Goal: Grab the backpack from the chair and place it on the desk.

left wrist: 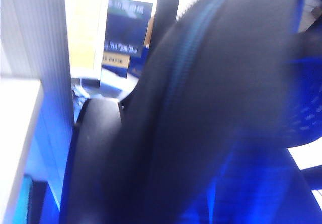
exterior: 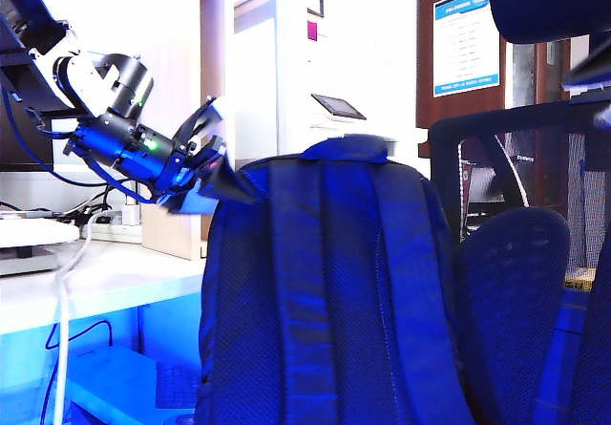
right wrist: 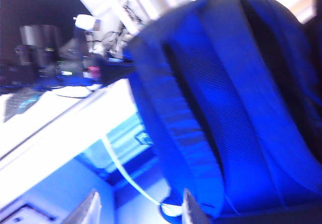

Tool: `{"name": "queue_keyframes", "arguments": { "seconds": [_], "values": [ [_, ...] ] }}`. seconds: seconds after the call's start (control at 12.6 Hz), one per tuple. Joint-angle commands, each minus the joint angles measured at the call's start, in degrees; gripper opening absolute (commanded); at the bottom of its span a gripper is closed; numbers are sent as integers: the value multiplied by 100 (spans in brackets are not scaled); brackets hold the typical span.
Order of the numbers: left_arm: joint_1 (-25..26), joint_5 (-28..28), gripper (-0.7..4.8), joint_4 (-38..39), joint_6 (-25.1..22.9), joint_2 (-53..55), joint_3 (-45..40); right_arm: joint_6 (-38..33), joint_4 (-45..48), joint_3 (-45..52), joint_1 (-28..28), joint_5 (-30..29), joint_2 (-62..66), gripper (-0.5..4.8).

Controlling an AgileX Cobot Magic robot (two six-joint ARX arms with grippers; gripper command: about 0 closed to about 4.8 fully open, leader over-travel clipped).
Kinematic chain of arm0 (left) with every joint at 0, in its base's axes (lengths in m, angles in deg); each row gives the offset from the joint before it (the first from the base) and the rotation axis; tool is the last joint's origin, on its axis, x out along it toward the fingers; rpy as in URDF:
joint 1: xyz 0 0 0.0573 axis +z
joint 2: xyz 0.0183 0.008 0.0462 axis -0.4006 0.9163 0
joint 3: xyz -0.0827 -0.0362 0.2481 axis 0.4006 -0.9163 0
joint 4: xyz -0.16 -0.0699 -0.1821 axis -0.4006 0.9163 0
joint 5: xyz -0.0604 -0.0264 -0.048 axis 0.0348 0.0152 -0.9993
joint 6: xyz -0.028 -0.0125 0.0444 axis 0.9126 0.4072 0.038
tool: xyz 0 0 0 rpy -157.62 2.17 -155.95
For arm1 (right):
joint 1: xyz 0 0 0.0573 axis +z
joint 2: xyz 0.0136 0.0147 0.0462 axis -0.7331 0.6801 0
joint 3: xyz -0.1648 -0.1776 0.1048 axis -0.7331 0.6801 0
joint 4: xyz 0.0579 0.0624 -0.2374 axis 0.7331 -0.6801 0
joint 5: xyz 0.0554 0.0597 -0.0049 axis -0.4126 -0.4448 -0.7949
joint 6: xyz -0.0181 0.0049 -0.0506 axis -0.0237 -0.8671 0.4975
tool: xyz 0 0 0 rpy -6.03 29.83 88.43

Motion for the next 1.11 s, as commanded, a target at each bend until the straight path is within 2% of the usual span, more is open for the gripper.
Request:
{"name": "queue_keyframes", "arguments": {
  "seconds": [0.08, 0.24, 0.55, 0.71, 0.87, 1.11],
  "values": [
    [-15, -118, -5, -750, -33, -33, 26, -262, 280, -28, 0, -424, -4, 212],
    [-15, -131, -5, -951, 68, -205, 44, -286, 243, -28, 0, -564, -4, 212],
    [4, 358, -5, -1593, 74, -1108, 57, -282, 208, -28, 0, -739, -11, 212],
    [11, 525, -5, -1836, 129, -1696, 74, 13, -22, -28, -2, -968, -11, 212],
    [31, 925, -6, -1834, 129, -2262, 74, 146, 13, -35, -2, -1169, -15, 212],
    [431, 1281, -5, -1991, 234, -2949, 109, 444, 4, -251, -2, -1331, -15, 212]
  ]
}}
